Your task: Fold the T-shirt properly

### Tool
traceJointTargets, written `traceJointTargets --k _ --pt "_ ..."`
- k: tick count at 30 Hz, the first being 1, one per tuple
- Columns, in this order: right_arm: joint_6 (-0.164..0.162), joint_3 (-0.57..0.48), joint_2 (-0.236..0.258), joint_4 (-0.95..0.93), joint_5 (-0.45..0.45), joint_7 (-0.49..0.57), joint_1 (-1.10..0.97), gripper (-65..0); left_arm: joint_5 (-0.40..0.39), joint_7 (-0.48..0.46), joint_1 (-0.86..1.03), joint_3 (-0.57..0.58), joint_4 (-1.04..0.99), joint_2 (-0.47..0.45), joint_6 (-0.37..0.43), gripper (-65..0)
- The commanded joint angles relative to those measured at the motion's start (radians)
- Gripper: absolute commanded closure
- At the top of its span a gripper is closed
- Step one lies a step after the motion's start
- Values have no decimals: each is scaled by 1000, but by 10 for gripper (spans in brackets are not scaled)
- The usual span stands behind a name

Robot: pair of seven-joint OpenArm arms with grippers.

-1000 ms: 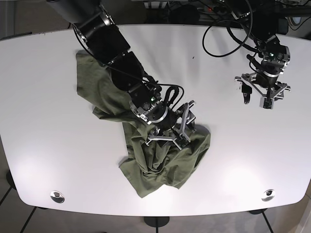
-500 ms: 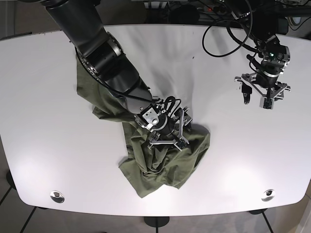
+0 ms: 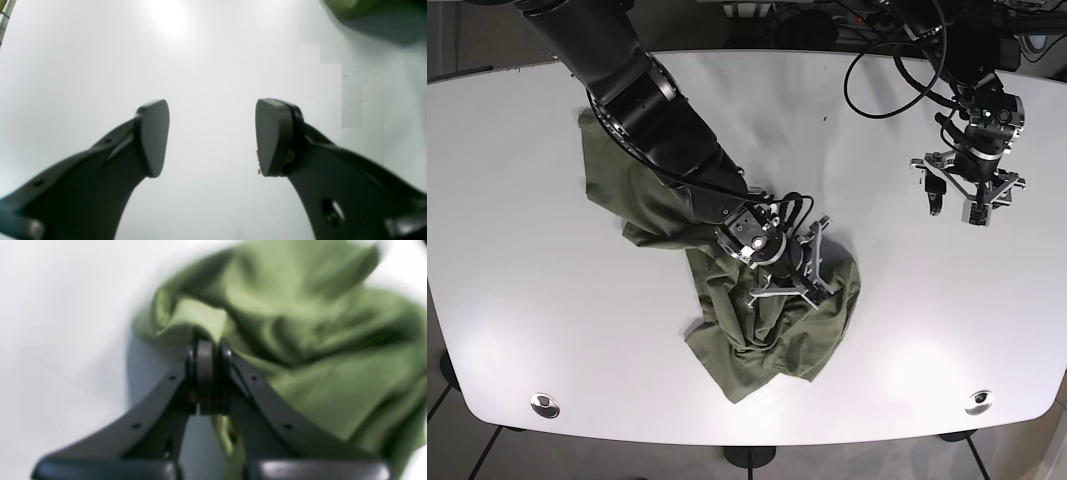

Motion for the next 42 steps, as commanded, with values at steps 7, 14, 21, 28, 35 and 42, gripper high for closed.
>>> traceJointTargets --k 7,14,21,28,35,42 --pt "11 158 -19 508 6 -237 118 -17 -15 -19 2 5 68 -9 -46 -372" --pt "62 292 -19 603 8 -353 347 -17 -16 -19 51 31 128 49 -46 -372" --pt "146 451 -19 603 8 -461 644 -17 -16 -23 99 154 125 78 -46 -372" --pt "166 496 -19 600 8 -526 696 -21 -6 -20 51 241 119 115 -46 -372" --pt "166 493 -19 614 6 -521 317 -365 -6 -20 71 244 119 109 -46 -372" --pt "166 517 6 611 6 -504 -51 -596 -6 -20 68 186 117 109 -46 -372"
